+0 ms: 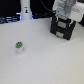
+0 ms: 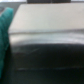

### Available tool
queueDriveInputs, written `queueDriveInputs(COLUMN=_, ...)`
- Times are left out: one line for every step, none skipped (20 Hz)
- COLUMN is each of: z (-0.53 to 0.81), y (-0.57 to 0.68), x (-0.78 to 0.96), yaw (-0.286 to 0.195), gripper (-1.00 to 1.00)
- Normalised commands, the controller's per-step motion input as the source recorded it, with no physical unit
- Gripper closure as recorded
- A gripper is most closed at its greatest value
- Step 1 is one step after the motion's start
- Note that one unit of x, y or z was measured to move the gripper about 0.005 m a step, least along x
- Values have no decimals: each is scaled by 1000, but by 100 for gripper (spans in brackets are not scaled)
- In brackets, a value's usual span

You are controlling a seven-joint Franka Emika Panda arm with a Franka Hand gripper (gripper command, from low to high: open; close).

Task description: Open the kcup holder, insert the kcup into the holder, and close the kcup holder

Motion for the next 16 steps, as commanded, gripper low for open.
queueDriveInputs(z=-15, y=-6, x=24, yaw=-1, gripper=100)
queueDriveInputs(z=-11, y=-4, x=39, yaw=-1, gripper=100)
queueDriveInputs(z=1, y=-4, x=138, yaw=-3, gripper=100)
queueDriveInputs(z=19, y=-36, x=241, yaw=-8, gripper=100)
queueDriveInputs(z=18, y=-45, x=346, yaw=-8, gripper=100)
queueDriveInputs(z=165, y=-62, x=831, yaw=-28, gripper=100)
queueDriveInputs(z=179, y=-61, x=752, yaw=-30, gripper=100)
queueDriveInputs(z=192, y=-96, x=736, yaw=-33, gripper=100)
queueDriveInputs(z=199, y=-135, x=764, yaw=-41, gripper=100)
queueDriveInputs(z=58, y=-12, x=355, yaw=-14, gripper=100)
queueDriveInputs(z=233, y=-141, x=852, yaw=-54, gripper=100)
queueDriveInputs(z=245, y=-149, x=862, yaw=-57, gripper=100)
queueDriveInputs(z=250, y=-157, x=860, yaw=-59, gripper=100)
queueDriveInputs(z=86, y=-306, x=533, yaw=7, gripper=100)
queueDriveInputs(z=5, y=-117, x=110, yaw=5, gripper=100)
queueDriveInputs(z=244, y=-238, x=941, yaw=-65, gripper=100)
